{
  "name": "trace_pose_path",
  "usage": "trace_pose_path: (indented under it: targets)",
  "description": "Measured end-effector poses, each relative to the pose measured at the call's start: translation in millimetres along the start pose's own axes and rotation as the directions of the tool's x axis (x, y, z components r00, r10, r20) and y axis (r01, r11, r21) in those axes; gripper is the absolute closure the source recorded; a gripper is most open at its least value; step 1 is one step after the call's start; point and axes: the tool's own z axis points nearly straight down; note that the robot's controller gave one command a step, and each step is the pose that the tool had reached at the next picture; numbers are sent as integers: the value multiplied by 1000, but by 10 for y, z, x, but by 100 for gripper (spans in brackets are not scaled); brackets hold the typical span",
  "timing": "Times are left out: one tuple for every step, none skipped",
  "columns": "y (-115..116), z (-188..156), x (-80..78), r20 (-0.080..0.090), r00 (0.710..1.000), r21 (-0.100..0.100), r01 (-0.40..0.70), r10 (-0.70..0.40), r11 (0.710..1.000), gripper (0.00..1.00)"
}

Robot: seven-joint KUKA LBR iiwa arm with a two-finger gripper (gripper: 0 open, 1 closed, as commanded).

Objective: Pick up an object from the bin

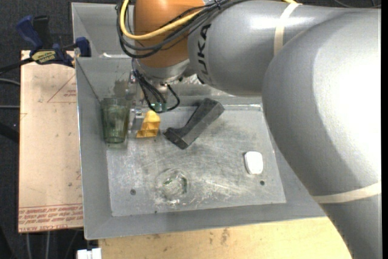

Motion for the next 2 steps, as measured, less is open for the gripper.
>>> trace_pose_path:
  targets:
    - [-8, -56, -18, 8, 1000, -1, -3, 3, 1000, 0]
    - [-308, 235, -3, 12, 997, -2, 72, -72, 997, 0]
